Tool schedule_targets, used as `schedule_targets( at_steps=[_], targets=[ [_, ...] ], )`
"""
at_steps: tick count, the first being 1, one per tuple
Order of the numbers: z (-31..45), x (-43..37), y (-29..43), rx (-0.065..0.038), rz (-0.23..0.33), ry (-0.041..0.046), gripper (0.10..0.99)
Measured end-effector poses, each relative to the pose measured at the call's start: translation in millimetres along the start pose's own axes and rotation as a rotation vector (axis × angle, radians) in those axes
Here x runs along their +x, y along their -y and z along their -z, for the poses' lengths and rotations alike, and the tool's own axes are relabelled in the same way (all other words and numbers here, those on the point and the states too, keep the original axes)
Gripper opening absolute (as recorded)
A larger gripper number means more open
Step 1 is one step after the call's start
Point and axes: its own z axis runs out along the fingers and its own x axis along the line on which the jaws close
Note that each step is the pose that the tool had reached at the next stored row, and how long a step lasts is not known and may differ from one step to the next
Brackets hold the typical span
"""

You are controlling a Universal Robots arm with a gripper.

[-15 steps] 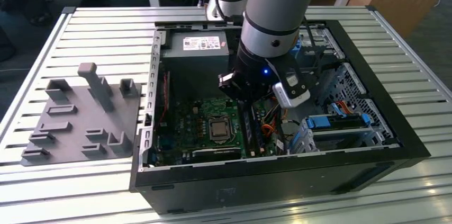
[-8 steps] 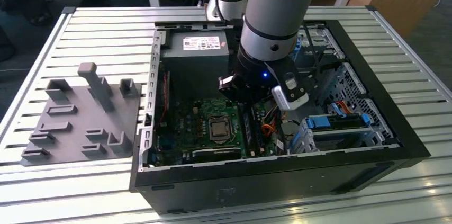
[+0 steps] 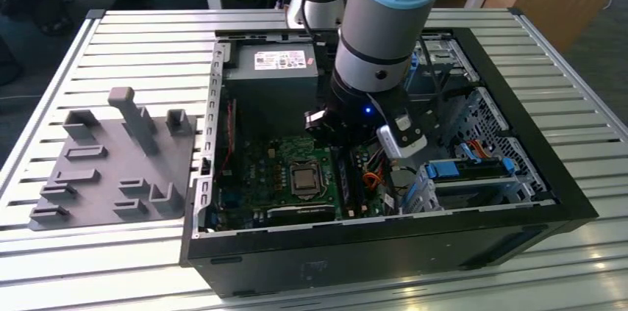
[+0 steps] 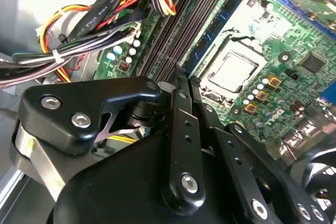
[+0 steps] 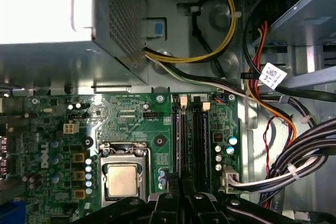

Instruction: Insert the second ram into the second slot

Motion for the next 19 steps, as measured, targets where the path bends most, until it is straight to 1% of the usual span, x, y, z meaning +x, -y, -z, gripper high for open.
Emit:
schedule_targets(
  at_steps=[5, 11, 14, 19],
  targets=[
    [-5.8, -0.8, 0.3, 0.000, -0.003, 0.0001, 0.137],
    [-6.2, -1.1, 0.3, 0.000, -0.003, 0.0001, 0.137],
    [-6.6, -4.7, 0.2, 0.000, -0.003, -0.0005, 0.137],
    [-10.8, -6.8, 0.3, 0.000, -0.003, -0.0007, 0.137]
  ],
)
